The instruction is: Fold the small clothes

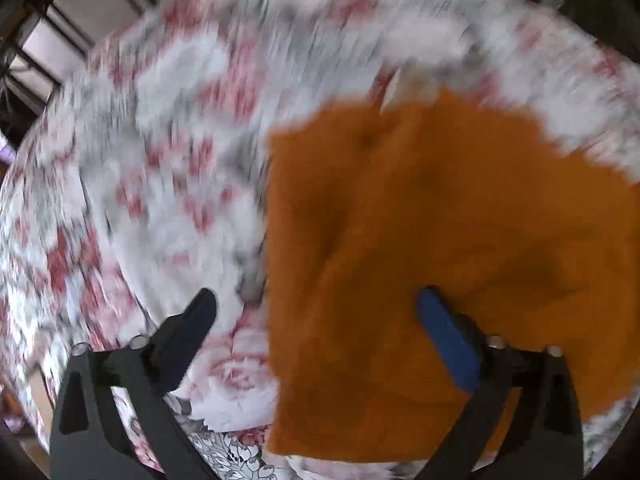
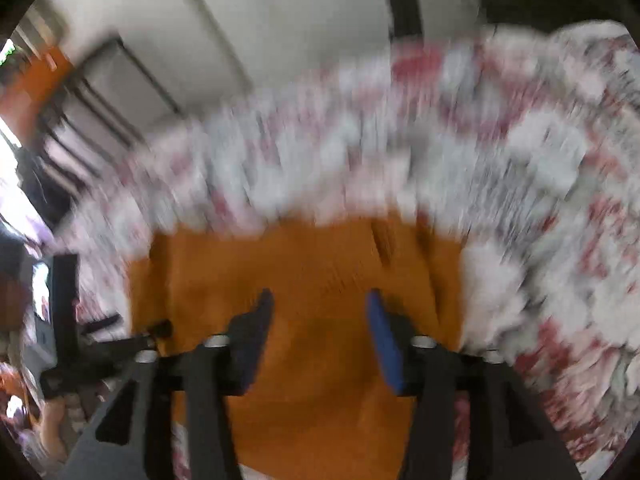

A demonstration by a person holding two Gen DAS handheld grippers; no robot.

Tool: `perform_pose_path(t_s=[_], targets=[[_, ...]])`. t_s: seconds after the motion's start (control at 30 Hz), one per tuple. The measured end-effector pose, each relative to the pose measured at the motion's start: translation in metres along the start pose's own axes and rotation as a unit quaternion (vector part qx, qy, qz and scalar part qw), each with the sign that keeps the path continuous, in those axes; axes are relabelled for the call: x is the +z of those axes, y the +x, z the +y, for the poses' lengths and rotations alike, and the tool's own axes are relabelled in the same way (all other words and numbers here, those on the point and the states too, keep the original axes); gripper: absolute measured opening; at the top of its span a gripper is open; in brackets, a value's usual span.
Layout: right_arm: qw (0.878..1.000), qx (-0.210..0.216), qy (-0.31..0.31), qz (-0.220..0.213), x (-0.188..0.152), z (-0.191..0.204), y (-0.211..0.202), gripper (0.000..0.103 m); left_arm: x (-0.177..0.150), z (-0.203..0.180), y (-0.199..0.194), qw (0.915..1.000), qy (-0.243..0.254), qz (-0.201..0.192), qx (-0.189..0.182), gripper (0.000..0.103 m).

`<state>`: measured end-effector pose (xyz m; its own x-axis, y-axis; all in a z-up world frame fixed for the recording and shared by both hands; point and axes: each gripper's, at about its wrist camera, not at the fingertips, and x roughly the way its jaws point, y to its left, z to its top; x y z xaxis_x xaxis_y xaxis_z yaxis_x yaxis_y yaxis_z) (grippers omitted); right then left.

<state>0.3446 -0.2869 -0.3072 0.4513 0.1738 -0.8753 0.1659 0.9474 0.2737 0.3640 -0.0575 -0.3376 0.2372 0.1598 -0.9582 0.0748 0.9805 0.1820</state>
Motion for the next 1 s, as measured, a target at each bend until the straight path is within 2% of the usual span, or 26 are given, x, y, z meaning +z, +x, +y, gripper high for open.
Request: perform_pose_path(t_s=[0.03, 0.1, 0.13, 0.2, 0.27, 0.33, 0.4, 0.43, 0.47, 0.53, 0.6, 0.67, 0.73, 0.8, 0.83, 0.87, 1.0], targets=[[1.0, -0.005, -0.001, 0.026, -0.004, -0.003, 0.012, 0.056, 0.0, 0.006, 0.003, 0.9998, -0.015, 0.01, -0.011, 0.099], [1.0, -0.016, -0.002, 0.013, -0.007, -0.002, 0.012, 0.054, 0.003, 0.014, -0.001, 0.999, -0.034, 0.02, -0.019, 0.099], [1.0, -0.022, -0.005, 0.003, -0.005, 0.002, 0.006, 0.054, 0.003, 0.017, -0.008, 0.9988, -0.045, 0.012, -0.016, 0.098], [0.998, -0.007, -0.024, -0.052, -0.002, 0.016, -0.02, 0.056, 0.003, 0.017, -0.033, 0.9979, -0.043, -0.041, -0.028, 0.097], [0.997, 0.002, -0.047, -0.066, 0.0, 0.029, -0.029, 0.064, 0.002, 0.008, -0.049, 0.9951, -0.027, -0.066, -0.068, 0.098], [0.997, 0.01, -0.063, -0.038, -0.008, 0.04, -0.017, 0.066, -0.002, -0.003, -0.046, 0.9952, -0.014, -0.055, -0.079, 0.098], [0.996, -0.003, -0.087, 0.037, -0.024, 0.051, 0.02, 0.075, -0.01, -0.022, -0.017, 0.9991, 0.025, -0.002, -0.035, 0.099], [0.993, -0.02, -0.108, 0.048, -0.029, 0.057, 0.031, 0.079, -0.015, -0.027, -0.004, 0.9987, 0.037, 0.015, -0.031, 0.099], [0.986, -0.048, -0.155, 0.04, -0.037, 0.067, 0.036, 0.085, -0.018, -0.026, 0.001, 0.9988, 0.024, 0.015, -0.041, 0.099], [0.98, -0.065, -0.188, 0.025, -0.035, 0.079, 0.031, 0.085, -0.016, -0.017, -0.003, 0.9977, -0.009, 0.026, -0.061, 0.099], [0.984, -0.04, -0.171, -0.008, -0.026, 0.079, 0.016, 0.085, -0.015, -0.007, -0.02, 0.9965, -0.031, 0.003, -0.078, 0.099], [0.989, -0.034, -0.136, -0.054, -0.009, 0.073, -0.001, 0.085, -0.015, -0.004, -0.031, 0.997, -0.036, -0.027, -0.062, 0.099], [0.991, -0.036, -0.109, -0.067, 0.005, 0.069, -0.002, 0.086, -0.017, -0.009, -0.031, 0.9983, -0.022, -0.031, -0.044, 0.099], [0.994, -0.052, -0.087, -0.035, 0.011, 0.064, 0.014, 0.089, -0.02, -0.02, -0.022, 0.9997, 0.001, -0.018, -0.017, 0.099], [0.995, -0.064, -0.075, 0.005, 0.006, 0.056, 0.033, 0.098, -0.018, -0.026, -0.017, 0.9998, 0.008, -0.019, -0.008, 0.099], [0.995, -0.067, -0.068, 0.03, 0.006, 0.056, 0.049, 0.1, -0.019, -0.031, -0.017, 0.9996, 0.014, -0.026, -0.002, 0.099], [0.992, -0.087, -0.088, 0.025, 0.005, 0.07, 0.042, 0.099, -0.024, -0.045, -0.03, 0.9979, 0.041, -0.047, 0.017, 0.099]])
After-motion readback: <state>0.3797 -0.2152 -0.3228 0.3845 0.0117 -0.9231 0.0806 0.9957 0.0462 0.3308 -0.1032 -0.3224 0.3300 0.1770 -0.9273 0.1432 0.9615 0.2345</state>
